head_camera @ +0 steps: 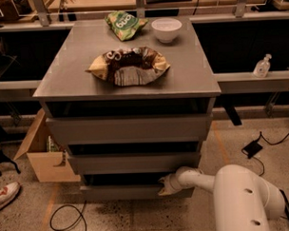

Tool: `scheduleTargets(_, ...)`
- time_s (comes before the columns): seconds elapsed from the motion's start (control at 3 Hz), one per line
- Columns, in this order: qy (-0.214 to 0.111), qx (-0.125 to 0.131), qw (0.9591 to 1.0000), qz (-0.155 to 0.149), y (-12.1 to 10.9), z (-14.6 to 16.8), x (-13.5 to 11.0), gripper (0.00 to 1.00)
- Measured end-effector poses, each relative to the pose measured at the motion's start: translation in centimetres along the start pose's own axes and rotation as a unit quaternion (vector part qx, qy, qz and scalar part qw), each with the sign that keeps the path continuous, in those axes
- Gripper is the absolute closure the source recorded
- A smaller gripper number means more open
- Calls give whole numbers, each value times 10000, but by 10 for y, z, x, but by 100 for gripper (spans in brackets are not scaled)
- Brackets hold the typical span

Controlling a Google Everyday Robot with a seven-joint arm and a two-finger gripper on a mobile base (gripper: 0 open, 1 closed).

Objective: Open bottom drawer

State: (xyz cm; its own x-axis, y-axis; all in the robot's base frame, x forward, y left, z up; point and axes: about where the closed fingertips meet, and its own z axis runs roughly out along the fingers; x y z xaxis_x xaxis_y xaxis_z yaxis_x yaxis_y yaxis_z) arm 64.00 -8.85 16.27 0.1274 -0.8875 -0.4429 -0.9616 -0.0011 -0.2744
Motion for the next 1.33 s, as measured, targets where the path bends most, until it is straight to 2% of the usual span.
scheduleTargets(0.33,-43,-252,9994,240,25,-16,-7,100)
scheduleTargets(0.67,-43,-252,9994,240,26,-16,-6,100)
scheduleTargets(1.0,-89,-280,9985,460,46,-28,-12,100)
scheduleTargets(1.33,-89,-281,9985,460,47,-28,-12,100)
